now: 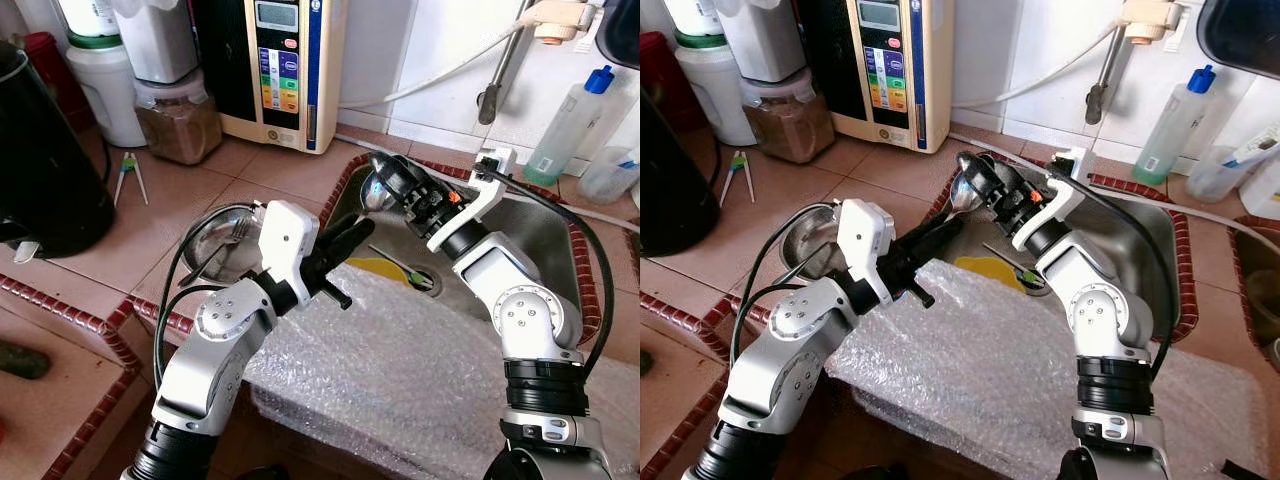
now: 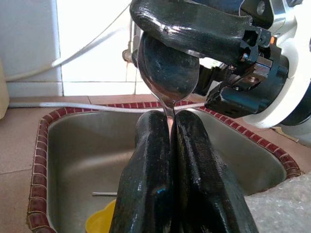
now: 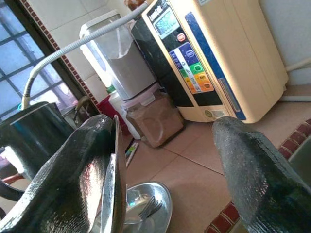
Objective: Kitchen organization
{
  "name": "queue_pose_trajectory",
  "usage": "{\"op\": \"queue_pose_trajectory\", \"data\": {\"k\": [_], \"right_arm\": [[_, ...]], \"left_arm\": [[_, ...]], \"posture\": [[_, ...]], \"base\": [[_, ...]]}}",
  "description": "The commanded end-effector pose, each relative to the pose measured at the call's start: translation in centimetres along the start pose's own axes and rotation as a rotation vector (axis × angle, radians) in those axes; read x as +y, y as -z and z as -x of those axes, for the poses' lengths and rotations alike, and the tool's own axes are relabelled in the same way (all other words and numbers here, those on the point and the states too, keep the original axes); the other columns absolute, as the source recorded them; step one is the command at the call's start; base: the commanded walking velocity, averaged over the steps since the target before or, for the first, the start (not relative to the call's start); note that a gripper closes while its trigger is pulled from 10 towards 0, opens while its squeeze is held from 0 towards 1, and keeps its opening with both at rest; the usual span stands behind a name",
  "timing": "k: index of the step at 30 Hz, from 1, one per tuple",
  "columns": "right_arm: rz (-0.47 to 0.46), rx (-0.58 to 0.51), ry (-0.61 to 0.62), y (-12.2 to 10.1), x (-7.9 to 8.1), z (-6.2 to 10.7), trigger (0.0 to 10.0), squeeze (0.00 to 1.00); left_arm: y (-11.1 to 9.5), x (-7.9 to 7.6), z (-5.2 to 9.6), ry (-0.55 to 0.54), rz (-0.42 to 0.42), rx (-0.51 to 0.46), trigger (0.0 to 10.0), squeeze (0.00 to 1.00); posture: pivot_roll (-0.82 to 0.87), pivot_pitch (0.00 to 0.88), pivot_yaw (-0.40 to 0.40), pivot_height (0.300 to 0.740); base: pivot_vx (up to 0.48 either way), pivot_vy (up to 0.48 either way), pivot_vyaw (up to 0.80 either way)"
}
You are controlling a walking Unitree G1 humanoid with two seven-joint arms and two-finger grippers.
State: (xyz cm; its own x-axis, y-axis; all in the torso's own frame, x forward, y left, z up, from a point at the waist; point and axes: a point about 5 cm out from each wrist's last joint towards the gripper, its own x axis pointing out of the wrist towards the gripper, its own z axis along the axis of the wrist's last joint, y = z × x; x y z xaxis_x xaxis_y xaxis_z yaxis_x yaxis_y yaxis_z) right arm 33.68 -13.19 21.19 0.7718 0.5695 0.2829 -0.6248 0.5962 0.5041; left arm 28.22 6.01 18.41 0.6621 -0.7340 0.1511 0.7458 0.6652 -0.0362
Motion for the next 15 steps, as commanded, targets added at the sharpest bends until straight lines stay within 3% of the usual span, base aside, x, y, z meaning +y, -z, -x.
{"op": "queue_pose_trajectory", "data": {"k": [1, 4, 15], "right_arm": [[0.027, 0.005, 0.052, -0.3, -0.7, 0.3, 0.0, 0.00], [0.051, 0.020, 0.083, -0.1, -1.1, 0.3, 0.0, 0.00], [0.035, 0.074, -0.025, 0.5, -0.1, 0.4, 0.0, 0.00]], "left_arm": [[-0.5, -0.2, -0.1, 0.014, -0.004, -0.024, 0.0, 0.00], [-0.4, -0.2, -0.1, 0.000, 0.008, -0.021, 0.0, 0.00], [-0.3, -0.2, -0.2, -0.008, 0.016, -0.028, 0.0, 0.00]], "posture": [[-0.06, 0.035, -0.032, 0.740], [-0.07, 0.033, -0.033, 0.740], [-0.07, 0.027, -0.040, 0.740]], "base": [[0.000, 0.000, 0.00], [0.000, 0.000, 0.00], [0.000, 0.000, 0.00]]}}
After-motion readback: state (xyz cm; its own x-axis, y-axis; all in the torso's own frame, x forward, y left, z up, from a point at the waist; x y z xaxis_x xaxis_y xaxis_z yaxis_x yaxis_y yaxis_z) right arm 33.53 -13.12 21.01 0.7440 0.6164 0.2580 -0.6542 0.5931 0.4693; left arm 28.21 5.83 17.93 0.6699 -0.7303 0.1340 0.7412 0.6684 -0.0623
